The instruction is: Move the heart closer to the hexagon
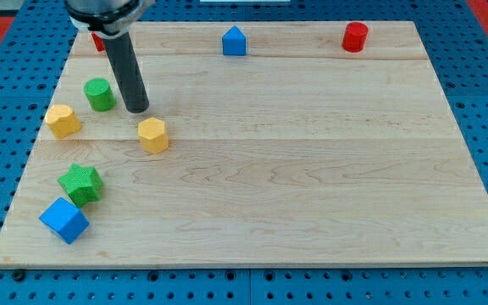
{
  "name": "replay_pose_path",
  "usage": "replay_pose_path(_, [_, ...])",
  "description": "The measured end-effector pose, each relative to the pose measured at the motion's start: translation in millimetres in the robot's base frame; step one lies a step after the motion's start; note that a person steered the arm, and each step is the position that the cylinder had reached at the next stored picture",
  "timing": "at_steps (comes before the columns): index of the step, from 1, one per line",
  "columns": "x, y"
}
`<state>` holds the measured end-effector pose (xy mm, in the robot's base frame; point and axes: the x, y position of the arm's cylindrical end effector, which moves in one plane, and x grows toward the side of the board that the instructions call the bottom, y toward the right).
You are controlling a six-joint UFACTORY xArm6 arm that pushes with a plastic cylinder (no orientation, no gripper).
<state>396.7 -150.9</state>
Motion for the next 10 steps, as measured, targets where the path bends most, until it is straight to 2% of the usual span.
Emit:
replay_pose_path(3, [39.5,-12.7])
replay_pose_path(4, [85.2,-57.5])
replay_pose_path(5, [100.8,-140.5])
replay_pose_path(6, [83.2,-153.0])
replay_pose_path(7, [30.8,-124.8])
replay_pose_path(8, [9.3,-142.6])
replay_pose_path(9, [-4.7,-101.1])
replay_pose_path(10, [-16.8,-4.3])
